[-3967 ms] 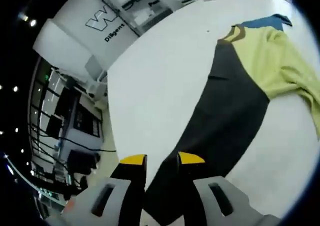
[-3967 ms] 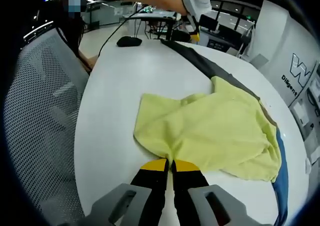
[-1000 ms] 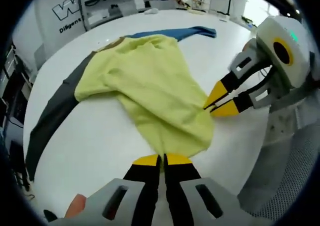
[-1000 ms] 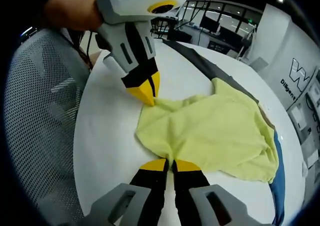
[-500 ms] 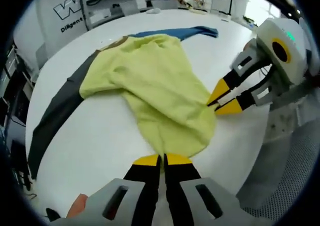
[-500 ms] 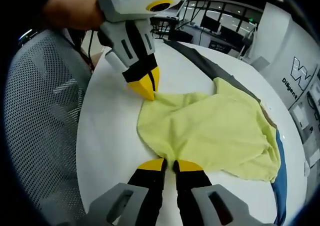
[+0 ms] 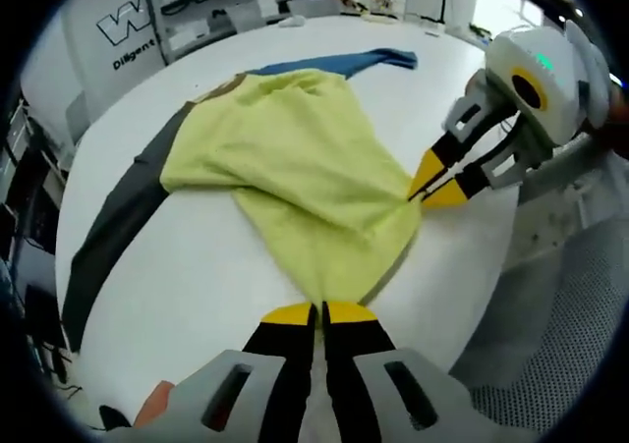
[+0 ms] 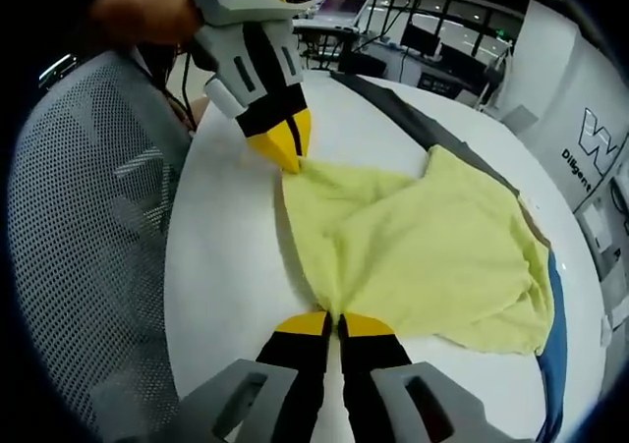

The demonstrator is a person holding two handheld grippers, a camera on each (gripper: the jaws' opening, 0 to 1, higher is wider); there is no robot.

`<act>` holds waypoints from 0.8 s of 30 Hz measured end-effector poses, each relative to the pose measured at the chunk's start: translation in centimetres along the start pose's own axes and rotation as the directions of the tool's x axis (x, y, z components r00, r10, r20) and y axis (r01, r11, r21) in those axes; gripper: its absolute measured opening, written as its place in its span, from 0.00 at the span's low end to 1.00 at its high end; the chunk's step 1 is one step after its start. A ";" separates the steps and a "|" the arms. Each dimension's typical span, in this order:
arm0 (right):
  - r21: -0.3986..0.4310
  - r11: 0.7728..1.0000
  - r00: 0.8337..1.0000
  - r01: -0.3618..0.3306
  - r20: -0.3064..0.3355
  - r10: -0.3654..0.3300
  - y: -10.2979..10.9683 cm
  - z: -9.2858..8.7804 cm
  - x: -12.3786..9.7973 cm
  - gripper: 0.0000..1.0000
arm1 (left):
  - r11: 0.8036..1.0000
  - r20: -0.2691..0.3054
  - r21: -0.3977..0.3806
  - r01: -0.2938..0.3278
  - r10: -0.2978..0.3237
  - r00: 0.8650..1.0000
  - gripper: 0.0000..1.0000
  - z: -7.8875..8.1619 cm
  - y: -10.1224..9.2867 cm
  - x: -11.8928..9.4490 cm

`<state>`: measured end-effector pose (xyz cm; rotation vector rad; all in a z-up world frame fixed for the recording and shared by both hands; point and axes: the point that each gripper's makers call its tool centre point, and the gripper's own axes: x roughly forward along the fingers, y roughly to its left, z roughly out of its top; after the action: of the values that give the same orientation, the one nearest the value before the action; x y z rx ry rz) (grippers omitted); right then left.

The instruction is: Fold the garment on the visible template until the final outline fits inside the template.

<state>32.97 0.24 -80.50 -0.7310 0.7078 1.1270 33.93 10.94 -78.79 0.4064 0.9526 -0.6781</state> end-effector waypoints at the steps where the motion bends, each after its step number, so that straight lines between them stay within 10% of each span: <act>1: -0.002 1.000 1.000 -0.008 -0.004 0.008 0.2 0.0 -0.1 0.00 | 1.000 -0.001 0.002 0.001 -0.001 1.000 0.00 0.0 0.0 -0.1; 24: 0.020 0.997 0.997 -0.072 -0.007 0.072 1.6 -0.4 -0.7 0.07 | 0.999 -0.008 0.038 0.016 -0.016 1.000 0.00 0.0 -0.5 -1.1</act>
<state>31.25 -0.01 -80.38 -0.6980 0.7562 1.1817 33.14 10.91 -77.85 0.4352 0.9522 -0.7105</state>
